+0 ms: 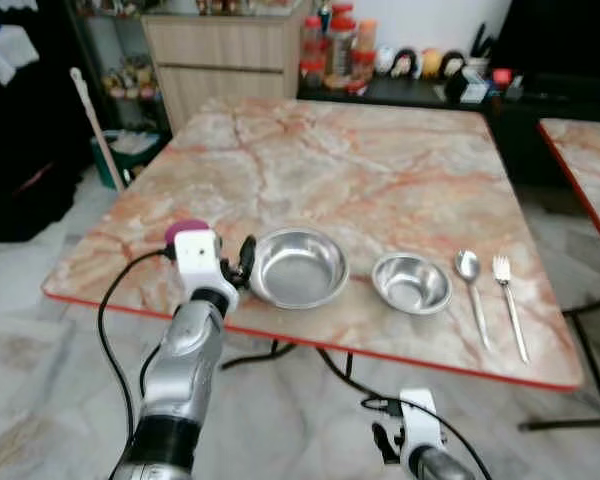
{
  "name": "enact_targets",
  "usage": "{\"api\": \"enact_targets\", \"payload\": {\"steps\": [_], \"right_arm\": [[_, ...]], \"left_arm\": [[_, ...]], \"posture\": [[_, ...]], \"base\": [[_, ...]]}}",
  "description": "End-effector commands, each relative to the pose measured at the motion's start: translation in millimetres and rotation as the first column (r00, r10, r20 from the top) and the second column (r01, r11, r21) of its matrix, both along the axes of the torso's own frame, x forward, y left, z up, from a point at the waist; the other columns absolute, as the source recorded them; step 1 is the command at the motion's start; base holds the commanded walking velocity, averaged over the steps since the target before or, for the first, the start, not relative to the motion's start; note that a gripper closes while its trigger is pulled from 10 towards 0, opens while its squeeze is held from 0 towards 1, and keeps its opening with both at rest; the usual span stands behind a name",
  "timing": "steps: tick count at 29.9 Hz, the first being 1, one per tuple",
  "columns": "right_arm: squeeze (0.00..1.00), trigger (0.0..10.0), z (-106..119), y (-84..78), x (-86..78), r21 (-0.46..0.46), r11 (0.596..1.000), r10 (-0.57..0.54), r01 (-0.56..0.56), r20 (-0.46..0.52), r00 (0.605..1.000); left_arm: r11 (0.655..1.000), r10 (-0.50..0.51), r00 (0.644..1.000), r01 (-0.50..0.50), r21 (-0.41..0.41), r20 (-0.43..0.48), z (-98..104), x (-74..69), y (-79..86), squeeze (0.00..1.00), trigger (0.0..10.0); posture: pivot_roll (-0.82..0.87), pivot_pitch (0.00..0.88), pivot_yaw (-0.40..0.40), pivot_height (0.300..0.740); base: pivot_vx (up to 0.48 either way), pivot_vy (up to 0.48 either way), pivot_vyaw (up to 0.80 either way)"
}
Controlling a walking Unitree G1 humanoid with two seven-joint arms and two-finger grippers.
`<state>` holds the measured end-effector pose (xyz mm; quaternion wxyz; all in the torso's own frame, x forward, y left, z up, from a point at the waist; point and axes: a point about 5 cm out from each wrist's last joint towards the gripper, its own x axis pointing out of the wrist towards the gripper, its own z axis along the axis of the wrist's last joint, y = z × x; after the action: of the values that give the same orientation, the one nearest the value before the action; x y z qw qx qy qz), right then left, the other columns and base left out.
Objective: Setting the table
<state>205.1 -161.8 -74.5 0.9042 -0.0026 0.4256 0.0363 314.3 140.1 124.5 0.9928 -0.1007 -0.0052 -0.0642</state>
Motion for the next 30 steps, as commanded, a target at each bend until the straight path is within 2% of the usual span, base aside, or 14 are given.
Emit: {"api": "enact_targets", "payload": {"steps": [1,3,7,9,10,11,13,14,16,21,25,30], "right_arm": [[0.0,10.0,0.3,3.8,1.0,0.008,1.0,0.007,-0.007,-0.001,1.0],[0.0,10.0,0.3,4.2,1.0,0.008,1.0,0.009,-0.009,-0.001,1.0],[0.0,10.0,0.5,6.3,1.7,0.011,1.0,0.014,-0.014,0.0,1.0],[0.0,10.0,0.6,6.9,1.9,0.012,1.0,0.016,-0.016,0.001,1.0],[0.0,10.0,0.6,7.0,1.8,0.013,1.0,0.016,-0.016,0.001,1.0],[0.0,10.0,0.6,7.0,1.8,0.013,1.0,0.016,-0.016,0.001,1.0],[0.0,10.0,0.4,7.1,1.6,0.013,1.0,0.017,-0.017,-0.001,1.0],[0.0,10.0,0.4,7.1,1.6,0.013,1.0,0.017,-0.017,-0.001,1.0],[0.0,10.0,0.2,7.2,1.3,0.015,1.0,0.015,-0.015,-0.002,1.0],[0.0,10.0,0.0,7.3,0.8,0.016,1.0,0.014,-0.014,-0.003,1.0],[0.0,10.0,-0.6,7.1,-0.2,0.016,1.0,0.014,-0.014,-0.006,1.0],[0.0,10.0,-1.2,5.2,-1.6,0.014,1.0,0.009,-0.009,-0.009,1.0]], "left_arm": [[0.999,-0.036,0.999,0.035,-0.039,-0.031,1.6,-3.4,-1.4,0.0,10.0],[0.996,-0.048,0.998,0.044,-0.075,-0.052,0.2,-4.9,-2.4,0.0,10.0],[0.992,-0.061,0.983,0.041,-0.117,-0.173,-10.4,-2.3,-6.1,0.0,10.0],[0.986,-0.088,0.979,0.061,-0.152,-0.183,-10.4,-1.4,-10.4,0.0,10.0],[0.978,-0.104,0.976,0.065,-0.198,-0.192,-8.5,0.0,-14.5,0.0,10.0],[0.978,-0.104,0.976,0.065,-0.198,-0.192,-8.5,0.0,-14.5,0.0,10.0],[0.963,-0.108,0.97,0.048,-0.264,-0.216,-5.9,4.6,-19.9,0.0,10.0],[0.963,-0.108,0.97,0.048,-0.264,-0.216,-5.9,4.6,-19.9,0.0,10.0],[0.929,-0.107,0.971,0.021,-0.37,-0.213,0.7,13.2,-26.4,0.0,10.0],[0.925,-0.11,0.968,0.017,-0.379,-0.224,4.1,18.9,-30.0,0.0,10.0],[0.946,-0.058,0.963,-0.03,-0.323,-0.261,4.3,26.0,-29.4,0.0,10.0],[0.948,-0.006,0.96,-0.083,-0.306,-0.281,4.8,31.8,-24.6,0.0,10.0]], "posture": [[0.08,0.0,-0.011,0.731],[0.08,0.0,-0.011,0.731],[0.08,0.0,-0.011,0.731],[0.08,0.0,-0.011,0.731],[0.08,0.0,-0.011,0.731],[0.08,0.0,-0.011,0.731],[0.08,0.0,-0.009,0.731],[0.08,0.0,-0.009,0.731],[0.07,0.0,-0.006,0.731],[0.07,0.0,-0.004,0.731],[0.06,0.0,-0.001,0.731],[0.06,0.0,0.001,0.731]], "base": [[0.0,0.0,0.0],[0.0,0.0,0.0],[0.0,0.0,0.0],[0.0,0.0,0.0],[0.0,0.0,0.0],[0.0,0.0,0.0],[0.0,0.0,0.0],[0.0,0.0,0.0],[0.0,0.0,0.0],[0.0,0.0,0.0],[0.0,0.0,0.0],[0.0,0.0,0.0]]}}
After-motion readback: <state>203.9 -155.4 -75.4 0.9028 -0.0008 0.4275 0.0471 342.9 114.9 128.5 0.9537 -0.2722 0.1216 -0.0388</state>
